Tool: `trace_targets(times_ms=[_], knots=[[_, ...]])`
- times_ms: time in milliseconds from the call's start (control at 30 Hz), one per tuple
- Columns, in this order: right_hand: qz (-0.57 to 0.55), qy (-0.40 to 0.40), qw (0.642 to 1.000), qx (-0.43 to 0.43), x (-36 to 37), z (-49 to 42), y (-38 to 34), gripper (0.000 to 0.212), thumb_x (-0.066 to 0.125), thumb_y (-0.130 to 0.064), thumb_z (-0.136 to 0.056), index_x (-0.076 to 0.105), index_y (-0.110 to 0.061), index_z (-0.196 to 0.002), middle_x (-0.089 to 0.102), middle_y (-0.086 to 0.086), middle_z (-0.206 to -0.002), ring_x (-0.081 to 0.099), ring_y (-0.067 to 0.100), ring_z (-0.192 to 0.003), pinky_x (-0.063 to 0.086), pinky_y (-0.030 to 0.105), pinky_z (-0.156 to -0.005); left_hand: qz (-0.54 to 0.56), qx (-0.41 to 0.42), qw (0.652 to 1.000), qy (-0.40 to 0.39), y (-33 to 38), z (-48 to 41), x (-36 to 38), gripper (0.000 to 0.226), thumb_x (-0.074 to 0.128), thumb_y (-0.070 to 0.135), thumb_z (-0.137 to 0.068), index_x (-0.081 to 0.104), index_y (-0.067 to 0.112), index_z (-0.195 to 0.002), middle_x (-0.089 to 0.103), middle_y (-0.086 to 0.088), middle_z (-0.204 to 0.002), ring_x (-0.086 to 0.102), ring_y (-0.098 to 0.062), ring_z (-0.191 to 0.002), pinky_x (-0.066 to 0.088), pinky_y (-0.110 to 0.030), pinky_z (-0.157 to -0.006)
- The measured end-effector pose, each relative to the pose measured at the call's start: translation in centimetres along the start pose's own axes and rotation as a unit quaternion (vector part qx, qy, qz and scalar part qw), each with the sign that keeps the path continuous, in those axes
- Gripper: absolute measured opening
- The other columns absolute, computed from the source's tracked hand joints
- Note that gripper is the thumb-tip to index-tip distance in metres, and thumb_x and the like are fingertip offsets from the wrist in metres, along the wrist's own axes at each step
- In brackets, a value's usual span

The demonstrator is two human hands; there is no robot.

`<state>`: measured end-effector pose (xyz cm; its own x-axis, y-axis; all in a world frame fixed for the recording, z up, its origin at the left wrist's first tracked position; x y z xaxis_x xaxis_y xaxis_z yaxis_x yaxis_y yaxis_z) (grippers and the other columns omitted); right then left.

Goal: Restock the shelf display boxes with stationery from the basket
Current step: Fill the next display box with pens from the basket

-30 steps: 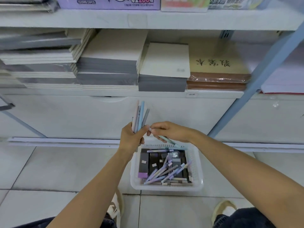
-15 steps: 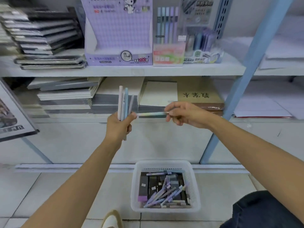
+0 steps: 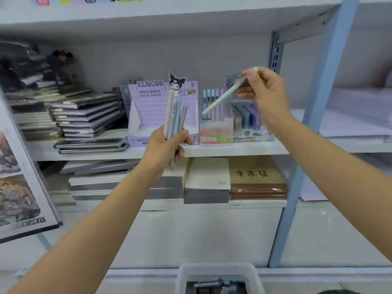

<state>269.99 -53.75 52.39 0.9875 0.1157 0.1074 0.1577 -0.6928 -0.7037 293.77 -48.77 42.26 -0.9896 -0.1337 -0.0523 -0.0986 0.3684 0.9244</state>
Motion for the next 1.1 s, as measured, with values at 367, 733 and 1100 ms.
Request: trace_targets(times_ms=[367, 733, 1100], knots=[[0.222, -0.070, 0.972, 0.035, 2.1, -6.3, 5.3, 0.017, 0.054, -0.014, -0.098, 0.064, 0.000, -0.103, 0.069, 0.015, -0.092, 0.070, 0.017, -0.077, 0.058, 0.027, -0.060, 0.013, 0.026, 1.000, 0.000, 1.5, -6.6, 0.7, 0.010, 0.063, 0.018, -0.094, 0.060, 0.008, -0.095, 0.065, 0.003, -0.070, 0.048, -0.012, -0.042, 0.041, -0.023, -0.040], [0.329, -0.131, 0.935, 0.026, 4.7, -8.0, 8.2, 0.017, 0.053, -0.011, -0.098, 0.065, 0.002, -0.099, 0.069, 0.018, -0.087, 0.069, 0.029, -0.075, 0.060, 0.041, -0.056, -0.001, 0.009, 0.999, -0.032, -0.1, -8.7, 0.5, 0.014, 0.061, 0.017, -0.094, 0.062, 0.008, -0.105, 0.062, 0.003, -0.064, 0.043, -0.009, -0.039, 0.033, -0.019, -0.033], [0.341, -0.125, 0.932, 0.023, 5.0, -8.7, 8.9, 0.014, 0.055, -0.010, -0.097, 0.050, -0.006, -0.109, 0.068, 0.016, -0.085, 0.070, 0.025, -0.072, 0.061, 0.033, -0.062, -0.002, 0.015, 0.999, -0.043, -0.3, -9.0, 0.5, 0.013, 0.064, 0.017, -0.093, 0.062, 0.010, -0.104, 0.063, 0.004, -0.065, 0.044, -0.010, -0.040, 0.035, -0.018, -0.035]])
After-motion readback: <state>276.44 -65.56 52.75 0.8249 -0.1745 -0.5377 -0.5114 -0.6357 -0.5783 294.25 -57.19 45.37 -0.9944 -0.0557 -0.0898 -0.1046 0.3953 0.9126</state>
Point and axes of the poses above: each hand's wrist, its own z-axis away from the middle knuckle, its own x-axis out of the palm, y = z × x, the point moved 9 cm from there along -z, towards the middle knuckle
